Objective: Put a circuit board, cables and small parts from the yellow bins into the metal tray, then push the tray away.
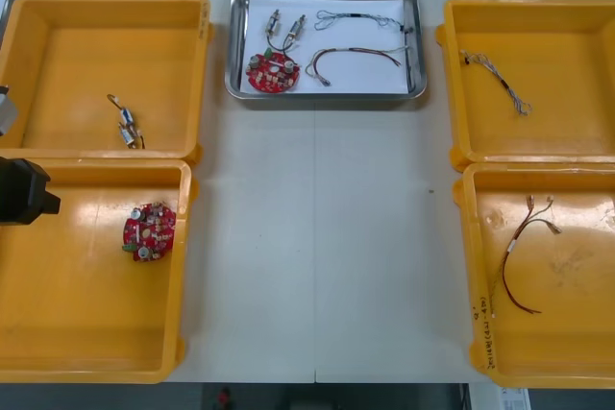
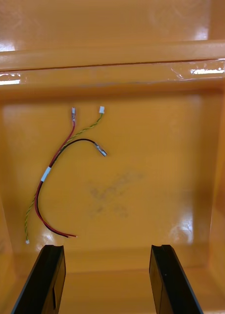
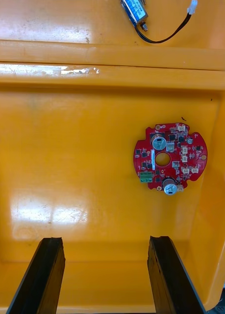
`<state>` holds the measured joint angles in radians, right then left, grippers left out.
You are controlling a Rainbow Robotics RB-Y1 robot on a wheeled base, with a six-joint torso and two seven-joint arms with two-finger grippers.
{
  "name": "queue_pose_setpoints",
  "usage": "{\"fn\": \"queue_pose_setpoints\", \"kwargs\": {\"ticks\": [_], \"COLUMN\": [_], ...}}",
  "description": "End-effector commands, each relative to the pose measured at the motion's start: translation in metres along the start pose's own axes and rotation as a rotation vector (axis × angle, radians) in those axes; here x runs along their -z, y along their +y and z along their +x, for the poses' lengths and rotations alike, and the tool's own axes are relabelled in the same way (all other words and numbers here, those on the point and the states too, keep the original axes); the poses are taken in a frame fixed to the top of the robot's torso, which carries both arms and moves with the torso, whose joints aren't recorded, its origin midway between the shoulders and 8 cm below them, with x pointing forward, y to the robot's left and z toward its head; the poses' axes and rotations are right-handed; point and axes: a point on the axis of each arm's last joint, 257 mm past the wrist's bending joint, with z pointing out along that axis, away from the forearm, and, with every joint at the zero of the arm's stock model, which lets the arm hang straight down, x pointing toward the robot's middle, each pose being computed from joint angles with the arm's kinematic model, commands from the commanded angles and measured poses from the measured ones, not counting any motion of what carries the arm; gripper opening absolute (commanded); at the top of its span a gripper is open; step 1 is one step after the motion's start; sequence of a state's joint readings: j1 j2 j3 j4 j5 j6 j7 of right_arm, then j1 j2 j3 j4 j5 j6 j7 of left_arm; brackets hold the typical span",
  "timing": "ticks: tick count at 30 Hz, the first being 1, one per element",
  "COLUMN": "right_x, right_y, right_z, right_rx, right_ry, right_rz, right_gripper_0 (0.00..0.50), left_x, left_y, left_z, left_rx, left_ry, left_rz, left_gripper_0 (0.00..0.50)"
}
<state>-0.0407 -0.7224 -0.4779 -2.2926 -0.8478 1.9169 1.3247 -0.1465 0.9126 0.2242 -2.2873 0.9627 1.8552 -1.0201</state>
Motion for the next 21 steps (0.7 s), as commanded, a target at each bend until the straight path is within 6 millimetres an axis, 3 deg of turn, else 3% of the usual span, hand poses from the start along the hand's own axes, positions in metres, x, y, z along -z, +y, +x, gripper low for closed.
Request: {"fn": "queue_pose_setpoints", "kwargs": {"ticks": [1, 21], "right_x": [0.0072, 0.0066], "right_y": [-0.0149, -0.0151], "right_z": [0.0023, 0.0042], "right_rx": [-0.054, -0.054], "right_ry": [0.000, 0.004], "right_rz": [0.031, 0.031], "right_gripper_0": [0.500, 0.500], "left_x": [0.0115, 0.0115], "left_y": [0.0106, 0.0106], "left_z": [-0.0049, -0.0049], "left_rx": [-0.112, -0.112], "left_ry": [-0.028, -0.028], "left_rz": [-0.036, -0.036], "left_gripper_0": [0.500, 0.500]}}
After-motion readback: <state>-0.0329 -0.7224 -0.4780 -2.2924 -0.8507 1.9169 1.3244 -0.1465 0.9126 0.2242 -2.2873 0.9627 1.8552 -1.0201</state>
